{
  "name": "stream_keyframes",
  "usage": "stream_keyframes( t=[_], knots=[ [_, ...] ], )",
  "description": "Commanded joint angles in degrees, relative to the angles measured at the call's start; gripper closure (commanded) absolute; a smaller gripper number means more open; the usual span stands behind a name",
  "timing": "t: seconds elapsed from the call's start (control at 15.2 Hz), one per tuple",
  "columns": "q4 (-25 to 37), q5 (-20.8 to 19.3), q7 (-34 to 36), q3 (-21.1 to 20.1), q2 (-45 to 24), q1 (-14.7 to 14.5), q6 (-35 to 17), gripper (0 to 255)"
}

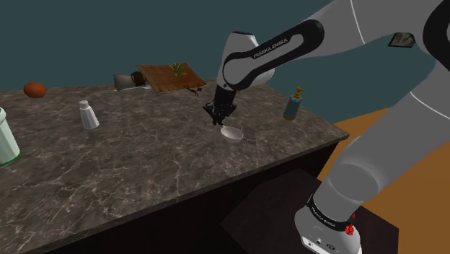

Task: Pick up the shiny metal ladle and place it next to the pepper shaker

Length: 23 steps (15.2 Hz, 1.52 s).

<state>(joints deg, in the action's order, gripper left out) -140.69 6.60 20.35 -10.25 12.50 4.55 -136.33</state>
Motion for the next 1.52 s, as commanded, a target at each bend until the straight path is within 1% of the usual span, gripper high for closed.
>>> stream_keyframes(
  t=[0.0, 0.66, 1.39, 1.45],
  knots=[
    [0.8, 0.0, 0.1, 0.1, 0.8, 0.0, 1.6, 255],
    [5.6, -0.1, 0.2, 0.5, 4.3, 0.1, 9.9, 255],
    [12.1, -0.3, 0.6, 1.0, 6.6, 0.2, 18.7, 255],
    [12.2, -0.3, 0.6, 1.0, 6.6, 0.2, 18.7, 255]
  ],
)
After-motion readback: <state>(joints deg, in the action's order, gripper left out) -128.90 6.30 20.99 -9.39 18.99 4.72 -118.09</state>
